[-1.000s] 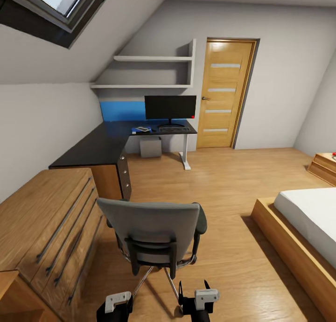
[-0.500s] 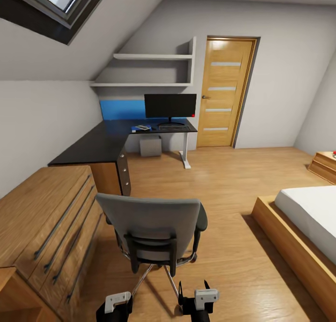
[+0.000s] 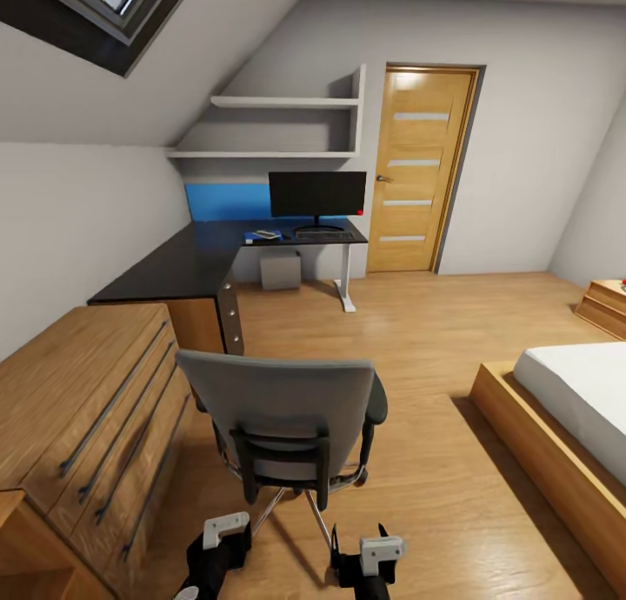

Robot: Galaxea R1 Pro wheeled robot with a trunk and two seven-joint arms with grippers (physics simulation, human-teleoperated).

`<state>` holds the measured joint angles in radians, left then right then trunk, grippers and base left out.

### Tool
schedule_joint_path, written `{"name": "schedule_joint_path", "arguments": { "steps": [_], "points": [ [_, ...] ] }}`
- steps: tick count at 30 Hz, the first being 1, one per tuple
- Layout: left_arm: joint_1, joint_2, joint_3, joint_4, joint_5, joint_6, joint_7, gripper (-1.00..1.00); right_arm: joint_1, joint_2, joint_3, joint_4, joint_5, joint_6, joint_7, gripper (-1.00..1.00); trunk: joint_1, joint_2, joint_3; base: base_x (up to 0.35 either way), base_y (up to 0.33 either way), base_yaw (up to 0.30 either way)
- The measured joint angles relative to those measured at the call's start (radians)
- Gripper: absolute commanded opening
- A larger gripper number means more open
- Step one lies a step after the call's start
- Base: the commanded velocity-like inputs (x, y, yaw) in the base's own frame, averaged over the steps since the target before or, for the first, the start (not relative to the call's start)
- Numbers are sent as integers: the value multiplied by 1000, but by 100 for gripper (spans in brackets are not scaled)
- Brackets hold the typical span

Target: In the bedroom, organize the workspace by keeping the computer under the desk, ensuring the monitor is on the desk, placing the keyboard on the desk next to the monitor, placing the mouse on the desk next to the keyboard, moving the folder from the swivel chair onto the desk next to the mouse, stacking the notebook on top of the folder with the pen on top of the notebook, and positioning the swivel chair next to the desk.

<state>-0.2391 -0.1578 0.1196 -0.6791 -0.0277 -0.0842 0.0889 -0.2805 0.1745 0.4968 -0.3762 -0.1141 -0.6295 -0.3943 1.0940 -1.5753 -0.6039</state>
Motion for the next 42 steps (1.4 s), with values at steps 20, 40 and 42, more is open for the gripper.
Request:
{"name": "schedule_joint_path", "arguments": {
  "steps": [20, 40, 42],
  "points": [
    [-1, 5, -4, -9, -3, 7, -2, 100, -24, 0, 2, -84, 29, 126, 6, 100, 77, -140, -63, 0, 0, 0],
    [-1, 5, -8, -8, -4, 4, -5, 100, -52, 0, 13, -156, 50, 213, 5, 100, 153, -280, -125, 0, 0, 0],
    [-1, 5, -8, -8, -3, 4, -5, 100, -53, 0, 13, -155, 49, 213, 5, 100, 161, -294, -132, 0, 0, 0]
  ]
}}
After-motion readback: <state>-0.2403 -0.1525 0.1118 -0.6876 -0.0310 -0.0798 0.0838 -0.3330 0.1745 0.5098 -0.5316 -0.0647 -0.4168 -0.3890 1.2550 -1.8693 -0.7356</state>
